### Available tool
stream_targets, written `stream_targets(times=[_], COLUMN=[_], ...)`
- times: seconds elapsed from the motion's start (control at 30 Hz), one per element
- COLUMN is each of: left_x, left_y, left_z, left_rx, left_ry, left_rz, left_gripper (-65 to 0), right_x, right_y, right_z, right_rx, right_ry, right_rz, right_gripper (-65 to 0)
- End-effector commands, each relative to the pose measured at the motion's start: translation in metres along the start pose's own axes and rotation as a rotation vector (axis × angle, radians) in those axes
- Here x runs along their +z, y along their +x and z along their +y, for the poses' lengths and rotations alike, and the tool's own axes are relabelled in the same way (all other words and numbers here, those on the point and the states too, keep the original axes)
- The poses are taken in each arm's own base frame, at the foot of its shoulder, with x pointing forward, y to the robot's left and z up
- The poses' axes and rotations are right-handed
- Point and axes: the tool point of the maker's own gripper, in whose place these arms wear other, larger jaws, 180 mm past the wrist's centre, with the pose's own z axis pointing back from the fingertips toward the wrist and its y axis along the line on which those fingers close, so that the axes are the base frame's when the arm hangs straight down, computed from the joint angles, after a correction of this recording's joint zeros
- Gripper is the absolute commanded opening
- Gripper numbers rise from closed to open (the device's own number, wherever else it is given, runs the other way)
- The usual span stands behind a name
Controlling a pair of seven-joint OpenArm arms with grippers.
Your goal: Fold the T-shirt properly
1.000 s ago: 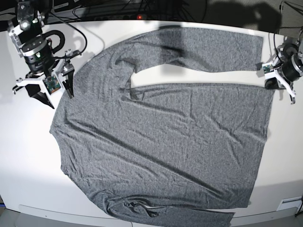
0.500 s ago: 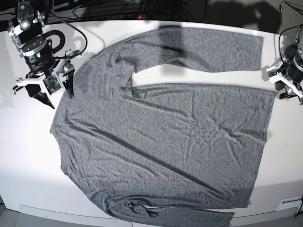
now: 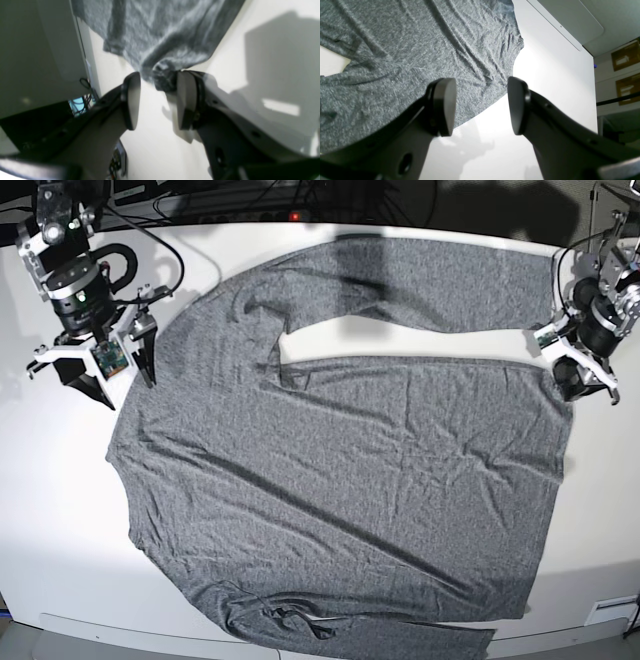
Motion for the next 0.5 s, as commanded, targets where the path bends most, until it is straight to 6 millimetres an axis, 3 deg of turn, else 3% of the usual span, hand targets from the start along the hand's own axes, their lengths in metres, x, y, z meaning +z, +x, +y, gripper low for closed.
stream_targets(times=[0.0,0.17,0.47], left_x=[0.003,0.002,0.006], left_y=[-0.013,0.001,0.008], left_z=[-0.007,-0.007,-0.026], left_rx=[-0.011,0.131,0.145], left_ry=[-0.049,-0.043,-0.087], left_rz=[0.036,-0.032,-0.051], left_gripper=[-40.9,-40.9,-40.9], right_x=[0.002,0.002,0.002], right_y=[0.011,0.011,0.011], right_z=[-0.007,-0.007,-0.007], right_rx=[0.012,0.012,0.011], right_ry=[-0.018,-0.018,-0.018], right_rz=[-0.039,-0.039,-0.036], right_gripper=[-32.3,-32.3,-32.3])
